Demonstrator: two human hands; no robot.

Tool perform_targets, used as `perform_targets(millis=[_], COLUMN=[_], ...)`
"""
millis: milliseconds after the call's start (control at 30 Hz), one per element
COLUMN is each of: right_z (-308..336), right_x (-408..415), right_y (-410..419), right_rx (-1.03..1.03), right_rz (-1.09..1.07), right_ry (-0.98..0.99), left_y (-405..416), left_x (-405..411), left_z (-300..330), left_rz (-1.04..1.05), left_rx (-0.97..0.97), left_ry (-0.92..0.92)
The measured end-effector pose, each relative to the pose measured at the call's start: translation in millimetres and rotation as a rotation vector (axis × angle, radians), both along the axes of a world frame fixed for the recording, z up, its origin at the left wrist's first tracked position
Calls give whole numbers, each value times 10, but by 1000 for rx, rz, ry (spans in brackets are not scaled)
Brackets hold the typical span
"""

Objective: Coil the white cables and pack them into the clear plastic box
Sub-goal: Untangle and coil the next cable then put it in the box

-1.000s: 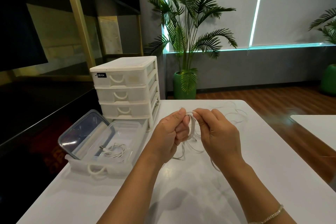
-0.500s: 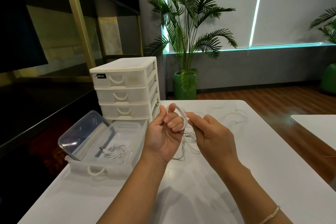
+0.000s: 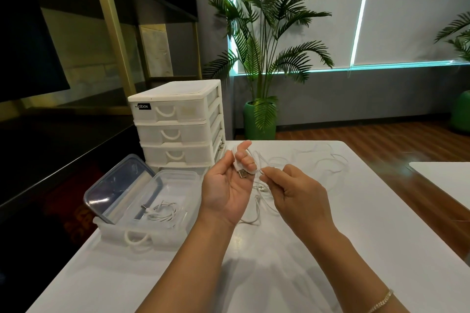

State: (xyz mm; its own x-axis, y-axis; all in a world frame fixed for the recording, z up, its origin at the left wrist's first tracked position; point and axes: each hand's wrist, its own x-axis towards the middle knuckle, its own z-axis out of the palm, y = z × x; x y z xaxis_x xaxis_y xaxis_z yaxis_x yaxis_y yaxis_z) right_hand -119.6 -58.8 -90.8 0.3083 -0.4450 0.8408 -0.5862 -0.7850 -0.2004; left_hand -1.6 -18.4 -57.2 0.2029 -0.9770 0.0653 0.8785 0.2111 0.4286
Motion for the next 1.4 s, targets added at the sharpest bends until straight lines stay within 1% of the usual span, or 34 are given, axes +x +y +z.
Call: perform_targets(millis=[200, 267, 433, 533, 600, 733, 833, 900, 1033, 1133, 1233, 1400], right_z=[-31, -42, -27, -12, -5, 14, 26, 19, 13, 21, 35, 58], right_x=[3, 11, 21, 21, 9, -39, -61, -65, -85, -95, -109, -113], right_y=[-29, -34, -9, 7, 9, -21, -75, -102, -124, -117, -118, -120], right_rx=[-6, -2, 0, 5, 22, 65, 81, 79, 78, 60, 53, 74], right_rz=[-11, -20, -19, 1, 25, 39, 11, -13, -50, -50, -27, -21], right_ry=[-11, -11, -12, -16, -29, -76, -118, -113, -91, -96, -143, -194], left_y=[3, 14, 14, -19, -43, -64, -63, -54, -45, -36, -12, -2], left_x=[-36, -54, -91, -45, -22, -60, -75, -84, -74, -48, -64, -94], left_z=[3, 13, 0, -74, -116, -136, -168, -172, -185, -184, -162, -147], left_rz=[68, 119, 381, 516, 547, 487, 413, 349, 200, 136, 84, 51], left_rx=[4, 17, 118, 159, 155, 102, 56, 70, 55, 32, 30, -9], left_ry=[-241, -351, -784, -1088, -1277, -1533, -1586, -1592, -1533, -1605, -1677, -1623])
